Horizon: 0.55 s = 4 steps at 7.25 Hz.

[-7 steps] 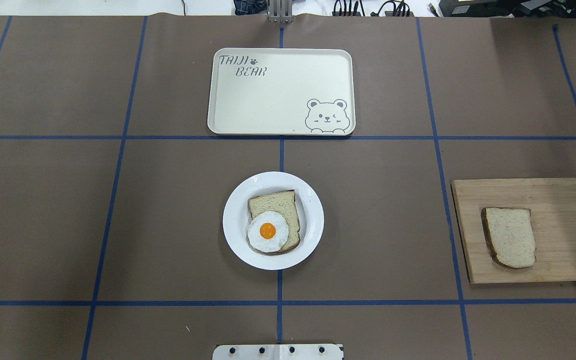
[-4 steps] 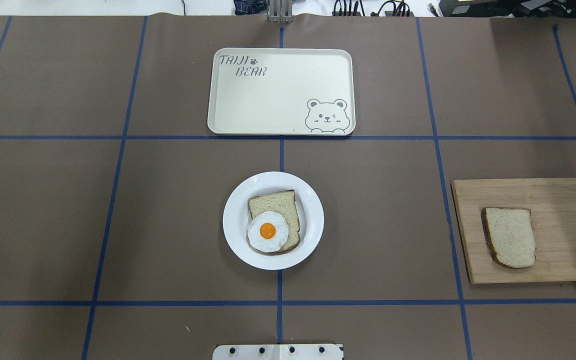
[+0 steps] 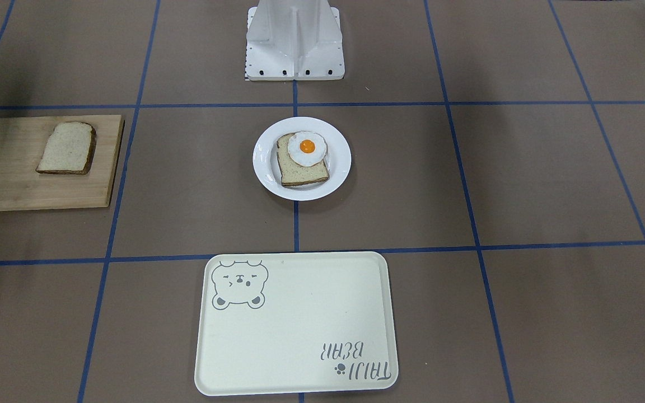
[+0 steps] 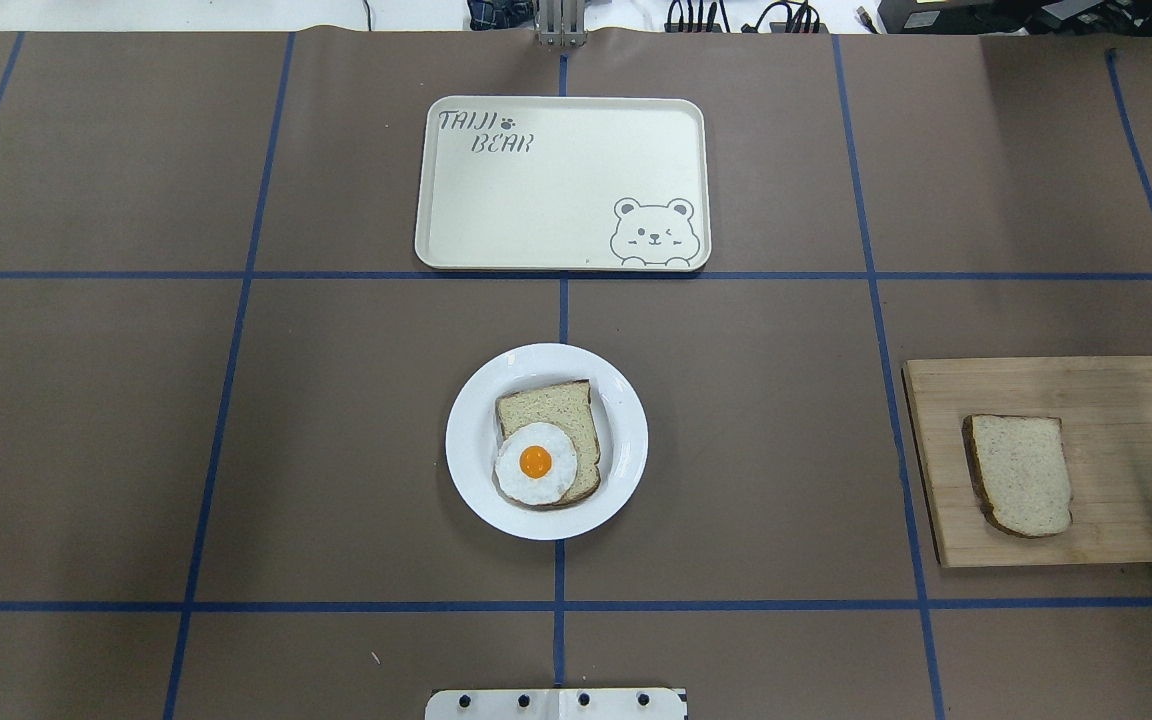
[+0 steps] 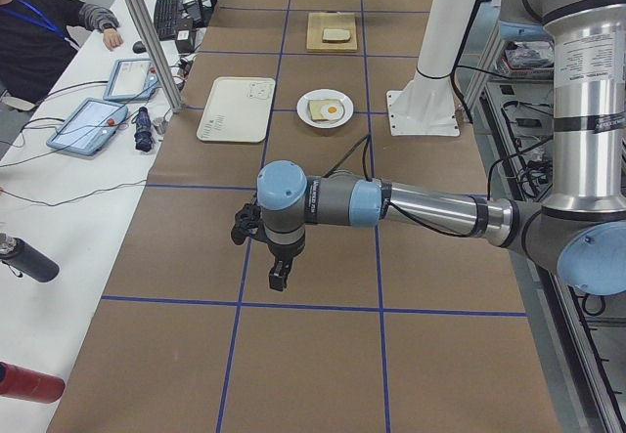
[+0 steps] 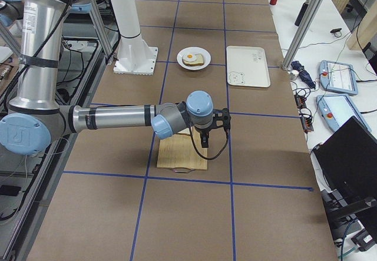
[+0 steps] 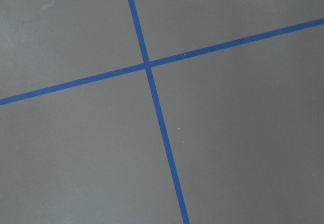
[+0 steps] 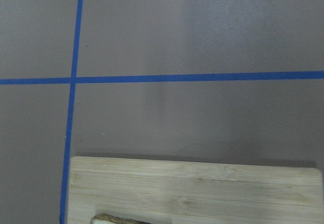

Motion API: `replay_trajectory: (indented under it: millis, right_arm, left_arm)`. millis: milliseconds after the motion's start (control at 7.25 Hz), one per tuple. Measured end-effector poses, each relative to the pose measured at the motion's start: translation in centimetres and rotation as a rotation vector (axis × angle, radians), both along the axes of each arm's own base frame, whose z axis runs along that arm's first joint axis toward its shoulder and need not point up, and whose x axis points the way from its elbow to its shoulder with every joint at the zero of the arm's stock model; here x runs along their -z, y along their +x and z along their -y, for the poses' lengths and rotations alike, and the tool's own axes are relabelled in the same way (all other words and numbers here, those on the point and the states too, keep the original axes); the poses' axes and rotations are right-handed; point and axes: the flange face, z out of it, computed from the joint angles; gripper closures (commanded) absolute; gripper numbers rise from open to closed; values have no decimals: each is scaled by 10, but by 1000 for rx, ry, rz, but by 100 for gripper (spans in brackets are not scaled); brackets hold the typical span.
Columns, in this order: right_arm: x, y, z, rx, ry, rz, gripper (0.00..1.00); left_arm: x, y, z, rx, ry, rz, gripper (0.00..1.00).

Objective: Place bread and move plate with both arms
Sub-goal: 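Reach the right gripper to the bread slice on the bamboo board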

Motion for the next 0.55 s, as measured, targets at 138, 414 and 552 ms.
replay_trajectory:
  millis: [138,414,552]
  right_arm:
    - [1,-39,-9,-43,-21,23,3]
    - [-31,-79,-34,-93,-16,83,17]
    - [-44,-88,-44,-101,-17,101,25]
  left_arm:
    - [-1,0,-1,0,-1,0,2]
    - [-2,0,-2,1,-5,0,2]
    - [-3,-1,-3,2,-7,0,2]
